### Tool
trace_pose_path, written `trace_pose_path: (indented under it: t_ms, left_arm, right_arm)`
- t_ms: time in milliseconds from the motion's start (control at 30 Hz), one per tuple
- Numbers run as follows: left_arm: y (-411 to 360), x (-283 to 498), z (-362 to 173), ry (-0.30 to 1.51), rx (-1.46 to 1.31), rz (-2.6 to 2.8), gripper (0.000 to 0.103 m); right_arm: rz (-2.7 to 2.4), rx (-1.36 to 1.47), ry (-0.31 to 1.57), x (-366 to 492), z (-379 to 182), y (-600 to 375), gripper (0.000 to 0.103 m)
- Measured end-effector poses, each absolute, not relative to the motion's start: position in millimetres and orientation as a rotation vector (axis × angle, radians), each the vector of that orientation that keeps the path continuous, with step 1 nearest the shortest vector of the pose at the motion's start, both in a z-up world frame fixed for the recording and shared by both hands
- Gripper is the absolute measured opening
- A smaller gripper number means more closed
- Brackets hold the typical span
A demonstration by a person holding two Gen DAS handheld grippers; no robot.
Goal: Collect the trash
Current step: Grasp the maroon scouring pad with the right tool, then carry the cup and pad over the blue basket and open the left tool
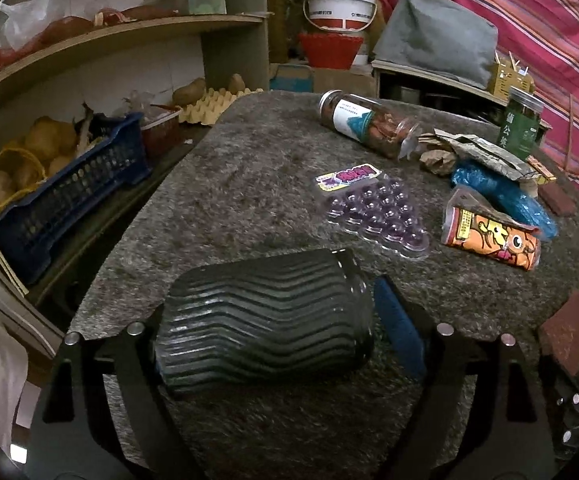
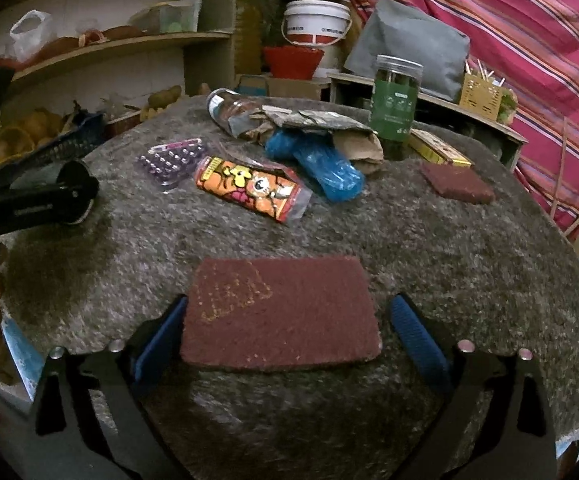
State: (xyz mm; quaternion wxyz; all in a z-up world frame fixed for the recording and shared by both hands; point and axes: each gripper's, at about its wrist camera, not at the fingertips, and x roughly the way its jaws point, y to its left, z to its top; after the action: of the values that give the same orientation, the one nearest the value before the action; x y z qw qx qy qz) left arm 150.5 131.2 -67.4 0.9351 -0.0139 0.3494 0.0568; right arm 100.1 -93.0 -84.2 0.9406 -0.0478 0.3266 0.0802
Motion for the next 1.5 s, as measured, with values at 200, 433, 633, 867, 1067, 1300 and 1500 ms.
trace_pose_path:
  t_ms: [200,433,633,867,1067,1300,1500]
  left_arm:
    - [134.5,154.4,-69.3,0.727,-0.047,0.11,0.065]
    - [124.1,157.7,-59.7,0.709,-0.013,0.129,0.065]
    - [91.6,163.6,-30.3,0.649,0.044,0.125,0.065]
    - [27.9,163.3,3.1,0.584,0.076,0.053,0.065]
    - [-33.0,164.1,16.6,0.548,0.113,-0.015,0.065]
    - [-90.8,172.2,13.7,0.55,0.129,-0.094,0.065]
    - [-137.9,177.1,2.8,0.572,0.154,-0.159,0.065]
  right_arm:
    - [0.182,-0.086,0.667,100.6,-79.1,-101.2,0.084]
    - [0.137,-0.058,0.633,108.2,-55.4,-139.1,0.084]
    - [0.074,-0.031,0.608,118.9,-30.2,-187.8,0.084]
    - [0.004,-0.038,0.579,134.8,6.5,-249.7,0.084]
    - [-0.065,-0.005,0.571,143.4,20.4,-311.6,0.084]
    - [-0.162,0.072,0.589,130.9,7.9,-384.4,0.084]
    - [-0.233,0.08,0.604,116.3,-5.3,-426.2,0.084]
